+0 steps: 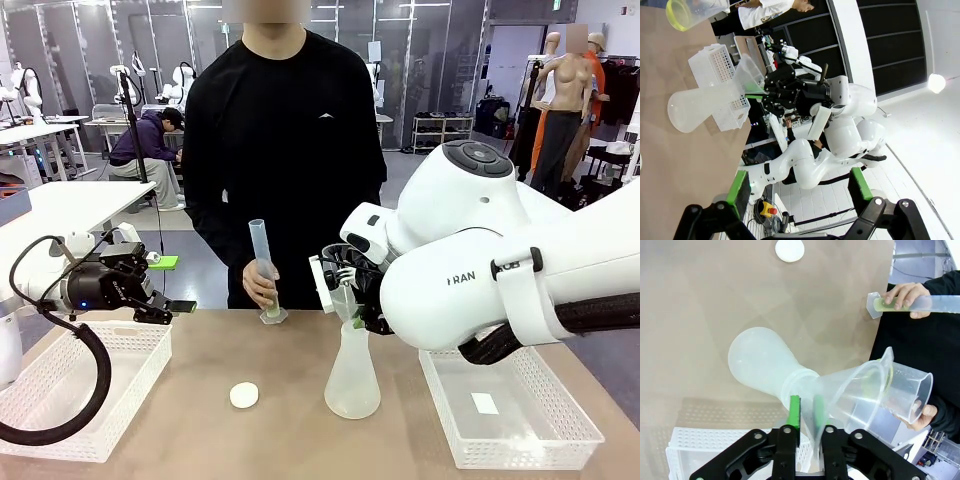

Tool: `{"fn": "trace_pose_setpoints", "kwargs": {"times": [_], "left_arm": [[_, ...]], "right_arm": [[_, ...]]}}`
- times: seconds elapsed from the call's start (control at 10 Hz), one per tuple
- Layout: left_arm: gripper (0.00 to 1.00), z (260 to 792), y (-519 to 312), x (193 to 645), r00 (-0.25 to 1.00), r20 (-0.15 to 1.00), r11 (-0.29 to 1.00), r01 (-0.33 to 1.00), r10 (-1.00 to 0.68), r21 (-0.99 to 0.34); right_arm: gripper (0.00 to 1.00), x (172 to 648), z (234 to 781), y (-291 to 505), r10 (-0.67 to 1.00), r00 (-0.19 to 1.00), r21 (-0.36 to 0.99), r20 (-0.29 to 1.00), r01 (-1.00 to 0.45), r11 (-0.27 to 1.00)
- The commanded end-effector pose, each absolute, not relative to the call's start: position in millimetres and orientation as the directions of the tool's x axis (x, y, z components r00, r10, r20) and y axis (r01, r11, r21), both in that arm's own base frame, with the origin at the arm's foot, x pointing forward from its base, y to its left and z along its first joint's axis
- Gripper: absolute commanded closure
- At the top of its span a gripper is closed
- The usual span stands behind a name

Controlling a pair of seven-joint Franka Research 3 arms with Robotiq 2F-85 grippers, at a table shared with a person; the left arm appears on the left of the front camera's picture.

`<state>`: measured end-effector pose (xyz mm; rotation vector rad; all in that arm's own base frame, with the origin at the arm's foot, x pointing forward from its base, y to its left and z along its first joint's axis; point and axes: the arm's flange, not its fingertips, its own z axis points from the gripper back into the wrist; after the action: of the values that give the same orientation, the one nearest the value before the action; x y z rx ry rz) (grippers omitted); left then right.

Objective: Prepare the solutions needed for the experiment.
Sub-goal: Pick up the Plastic Funnel and insert it into the Big flask.

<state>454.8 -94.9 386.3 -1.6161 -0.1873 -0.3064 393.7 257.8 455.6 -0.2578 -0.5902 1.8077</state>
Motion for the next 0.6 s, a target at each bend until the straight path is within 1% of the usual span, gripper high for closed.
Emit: {"fn": "trace_pose_setpoints", "kwargs": {"times": [0.0,0.1,0.2,0.3,0.4,0.5], "left_arm": [[0.0,387.5,-95.6,455.2,0.948,0.312,-0.07,0.308,-0.061,-0.949],[0.0,387.5,-95.6,455.2,0.948,0.312,-0.07,0.308,-0.061,-0.949],[0.0,387.5,-95.6,455.2,0.948,0.312,-0.07,0.308,-0.061,-0.949],[0.0,387.5,-95.6,455.2,0.948,0.312,-0.07,0.308,-0.061,-0.949],[0.0,387.5,-95.6,455.2,0.948,0.312,-0.07,0.308,-0.061,-0.949],[0.0,387.5,-95.6,455.2,0.948,0.312,-0.07,0.308,-0.061,-0.949]], "right_arm": [[0.62,393.2,451.6,254.7,0.931,-0.342,-0.522,0.126,-0.821,-0.231],[0.73,392.0,450.4,254.0,0.933,-0.337,-0.523,0.125,-0.822,-0.227],[0.44,390.9,449.3,253.6,0.934,-0.334,-0.523,0.127,-0.823,-0.223],[0.55,389.7,448.1,253.2,0.936,-0.329,-0.527,0.127,-0.822,-0.217],[0.26,388.1,446.7,253.8,0.935,-0.33,-0.529,0.126,-0.82,-0.218],[0.36,385.9,445.7,255.1,0.935,-0.333,-0.526,0.122,-0.821,-0.223]]}}
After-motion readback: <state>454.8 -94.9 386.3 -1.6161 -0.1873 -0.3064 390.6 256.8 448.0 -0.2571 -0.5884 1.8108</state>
